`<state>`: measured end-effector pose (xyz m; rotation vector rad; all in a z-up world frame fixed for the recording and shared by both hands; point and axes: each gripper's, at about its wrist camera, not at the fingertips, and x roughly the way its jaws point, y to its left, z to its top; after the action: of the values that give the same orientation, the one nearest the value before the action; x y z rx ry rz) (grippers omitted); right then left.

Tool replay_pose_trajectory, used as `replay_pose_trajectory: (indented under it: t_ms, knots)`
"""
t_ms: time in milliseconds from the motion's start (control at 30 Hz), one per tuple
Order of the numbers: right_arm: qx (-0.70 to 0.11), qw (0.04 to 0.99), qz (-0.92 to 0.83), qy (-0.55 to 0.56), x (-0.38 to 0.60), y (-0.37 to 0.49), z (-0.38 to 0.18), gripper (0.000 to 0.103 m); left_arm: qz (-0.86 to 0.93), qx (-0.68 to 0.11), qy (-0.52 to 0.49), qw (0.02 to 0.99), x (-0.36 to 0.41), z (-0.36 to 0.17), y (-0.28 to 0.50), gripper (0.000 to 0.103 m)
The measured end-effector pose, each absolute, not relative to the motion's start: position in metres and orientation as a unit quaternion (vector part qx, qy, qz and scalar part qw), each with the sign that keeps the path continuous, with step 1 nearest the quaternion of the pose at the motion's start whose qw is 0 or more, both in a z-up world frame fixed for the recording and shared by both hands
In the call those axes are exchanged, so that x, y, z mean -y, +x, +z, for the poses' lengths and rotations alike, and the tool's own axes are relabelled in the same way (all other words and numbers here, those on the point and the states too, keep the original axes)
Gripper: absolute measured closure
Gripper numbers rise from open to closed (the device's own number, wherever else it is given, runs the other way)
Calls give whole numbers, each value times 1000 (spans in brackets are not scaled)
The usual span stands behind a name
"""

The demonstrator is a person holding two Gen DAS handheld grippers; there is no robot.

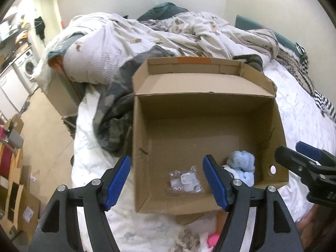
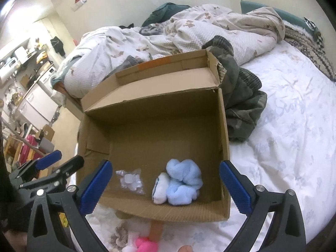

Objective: Organize soft objects
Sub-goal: 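Withdraw both tools from the box back toward the pile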

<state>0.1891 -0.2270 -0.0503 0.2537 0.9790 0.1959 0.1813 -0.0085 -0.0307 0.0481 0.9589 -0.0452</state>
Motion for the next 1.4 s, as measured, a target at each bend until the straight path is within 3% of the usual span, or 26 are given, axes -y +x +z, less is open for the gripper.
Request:
replay_pose_trajectory:
  t_ms: [367,767,1167,1400]
  knots:
    - [-456,875,111,116,235,145,-36,0,24,-450,2,893,-15,-13,135,34]
    - [-482,861,110,122,241,115,-47,0,6,-497,-43,867,-31,-29,107,34]
    - [-533,833,92,118,239,116,-74,0,-26,-697,-70,714,-19,-127,82,34]
    - [-550,823,95,101,232,116,-84,0,-41,-730,-39,681,11,-156,70,38]
